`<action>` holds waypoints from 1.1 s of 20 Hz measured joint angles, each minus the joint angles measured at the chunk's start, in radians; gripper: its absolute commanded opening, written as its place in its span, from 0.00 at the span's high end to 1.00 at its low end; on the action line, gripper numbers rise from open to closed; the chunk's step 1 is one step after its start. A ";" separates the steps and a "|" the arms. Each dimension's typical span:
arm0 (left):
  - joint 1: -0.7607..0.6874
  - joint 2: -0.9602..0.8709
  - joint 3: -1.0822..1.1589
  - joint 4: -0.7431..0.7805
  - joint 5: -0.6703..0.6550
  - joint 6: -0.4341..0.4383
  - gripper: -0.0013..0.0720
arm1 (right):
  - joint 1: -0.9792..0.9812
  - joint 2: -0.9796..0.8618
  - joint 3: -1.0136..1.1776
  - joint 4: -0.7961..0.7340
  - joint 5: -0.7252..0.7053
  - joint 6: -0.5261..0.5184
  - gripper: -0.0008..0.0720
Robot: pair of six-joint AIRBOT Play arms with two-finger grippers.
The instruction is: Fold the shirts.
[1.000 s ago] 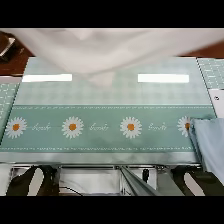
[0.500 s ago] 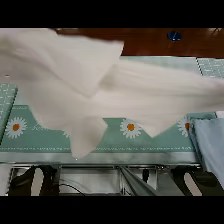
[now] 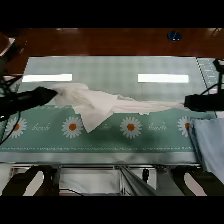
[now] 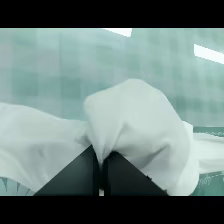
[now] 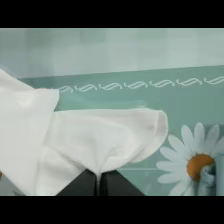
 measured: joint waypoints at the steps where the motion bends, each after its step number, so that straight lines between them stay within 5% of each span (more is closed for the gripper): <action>1: -0.028 -0.050 -0.009 -0.010 0.037 0.000 0.95 | 0.000 -0.054 0.000 0.009 -0.040 0.007 0.96; 5: -0.098 -0.235 -0.003 -0.066 0.162 0.002 0.93 | -0.003 -0.276 0.069 0.076 -0.153 0.028 0.92; 6: -0.105 -0.274 0.016 -0.075 0.173 0.003 0.74 | -0.010 -0.329 0.100 0.108 -0.167 0.030 0.73; 7: -0.110 -0.306 0.039 -0.082 0.188 0.004 0.31 | -0.020 -0.375 0.134 0.143 -0.169 0.031 0.57; 10: -0.108 -0.384 0.147 -0.070 0.172 0.034 0.29 | -0.081 -0.474 0.241 0.272 -0.153 0.013 0.52; 15: 0.020 -0.430 0.314 0.116 -0.045 -0.010 0.29 | -0.285 -0.496 0.371 0.348 0.029 -0.138 0.52; 16: 0.046 -0.434 0.314 0.142 -0.098 -0.019 0.29 | -0.327 -0.483 0.364 0.336 0.051 -0.158 0.41; 22: 0.089 -0.437 0.072 0.177 -0.286 0.047 0.29 | -0.482 -0.417 0.090 0.322 0.093 -0.263 0.42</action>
